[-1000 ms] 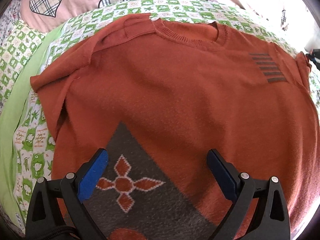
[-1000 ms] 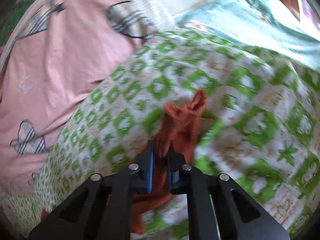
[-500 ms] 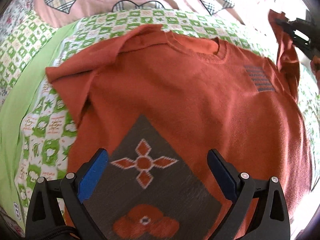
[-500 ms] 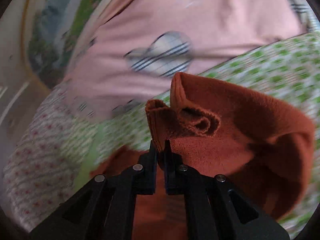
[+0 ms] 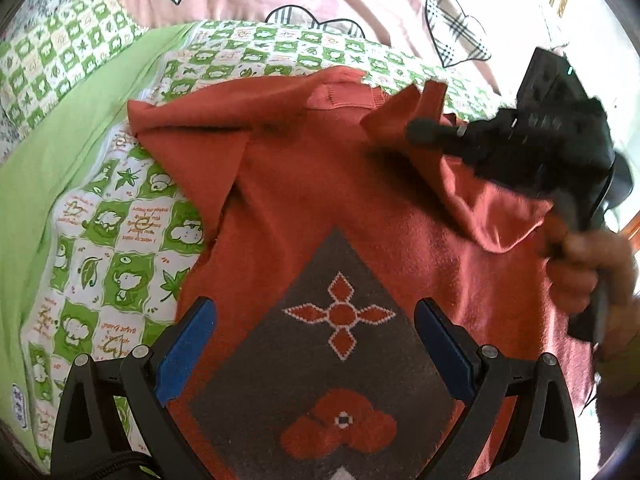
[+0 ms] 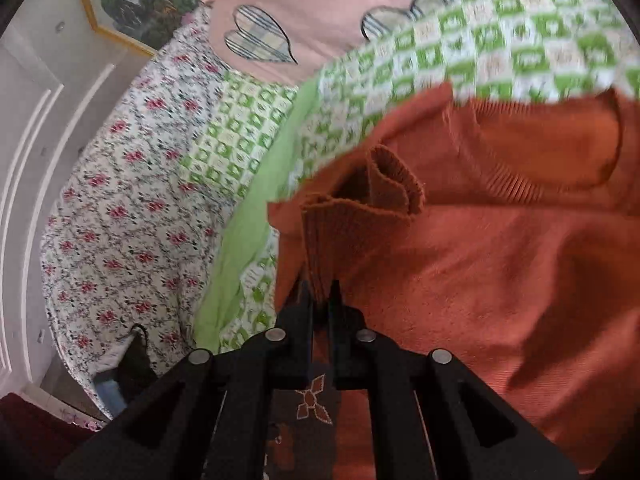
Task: Fold small clothes
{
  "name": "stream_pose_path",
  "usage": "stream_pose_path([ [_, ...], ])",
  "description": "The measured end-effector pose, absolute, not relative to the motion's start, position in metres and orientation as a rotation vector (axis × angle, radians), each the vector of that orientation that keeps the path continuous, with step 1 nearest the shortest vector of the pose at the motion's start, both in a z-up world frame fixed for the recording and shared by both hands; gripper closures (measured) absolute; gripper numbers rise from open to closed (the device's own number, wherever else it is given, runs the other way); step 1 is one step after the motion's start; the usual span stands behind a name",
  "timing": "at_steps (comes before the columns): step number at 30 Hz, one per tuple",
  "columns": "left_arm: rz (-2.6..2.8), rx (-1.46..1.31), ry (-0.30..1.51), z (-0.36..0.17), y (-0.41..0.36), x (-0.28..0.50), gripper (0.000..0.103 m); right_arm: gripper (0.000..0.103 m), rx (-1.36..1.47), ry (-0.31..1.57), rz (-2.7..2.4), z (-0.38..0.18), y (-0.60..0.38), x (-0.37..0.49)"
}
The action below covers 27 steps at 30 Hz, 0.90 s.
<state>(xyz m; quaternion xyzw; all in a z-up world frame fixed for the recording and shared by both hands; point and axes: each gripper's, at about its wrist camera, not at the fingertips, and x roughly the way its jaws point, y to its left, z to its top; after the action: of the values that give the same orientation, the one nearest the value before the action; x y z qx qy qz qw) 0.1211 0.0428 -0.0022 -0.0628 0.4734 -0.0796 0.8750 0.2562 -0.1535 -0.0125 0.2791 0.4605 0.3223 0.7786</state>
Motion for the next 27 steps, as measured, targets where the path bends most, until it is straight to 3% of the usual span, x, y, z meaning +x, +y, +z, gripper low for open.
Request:
stream_pose_path([
  [5,-0.218,-0.169,0.993,-0.009,0.04,0.142,0.004,0.093,0.63,1.042,0.673,-0.029,-0.157,0.26],
  [8,-0.25,-0.192,1.017,-0.016,0.033,0.159,0.004,0.06,0.641,1.046,0.675,-0.029,-0.156,0.255],
  [9,-0.258,-0.197,1.022,-0.018,0.03,0.163,0.004,0.044,0.645,1.033,0.681,-0.027,-0.158,0.253],
  [10,-0.27,-0.202,1.023,-0.02,0.027,0.17,0.004,0.037,0.653,1.012,0.691,-0.022,-0.161,0.247],
  [21,-0.289,-0.283,0.984,-0.033,0.01,0.256,0.004,0.033,0.783,0.803,0.431,0.006,-0.251,0.147],
  [23,-0.299,-0.273,0.973,-0.034,0.004,0.262,0.024,0.033,0.817,0.784,0.365,0.002,-0.262,0.125],
  [25,-0.314,-0.253,0.977,-0.035,0.0,0.264,0.088,0.033,0.847,0.778,0.324,-0.001,-0.269,0.111],
  [26,-0.342,-0.264,0.982,-0.035,0.001,0.262,0.101,0.033,0.857,0.776,0.304,-0.002,-0.272,0.104],
  [27,-0.346,-0.275,0.975,-0.03,0.004,0.256,0.098,0.033,0.857,0.775,0.29,-0.001,-0.273,0.099],
])
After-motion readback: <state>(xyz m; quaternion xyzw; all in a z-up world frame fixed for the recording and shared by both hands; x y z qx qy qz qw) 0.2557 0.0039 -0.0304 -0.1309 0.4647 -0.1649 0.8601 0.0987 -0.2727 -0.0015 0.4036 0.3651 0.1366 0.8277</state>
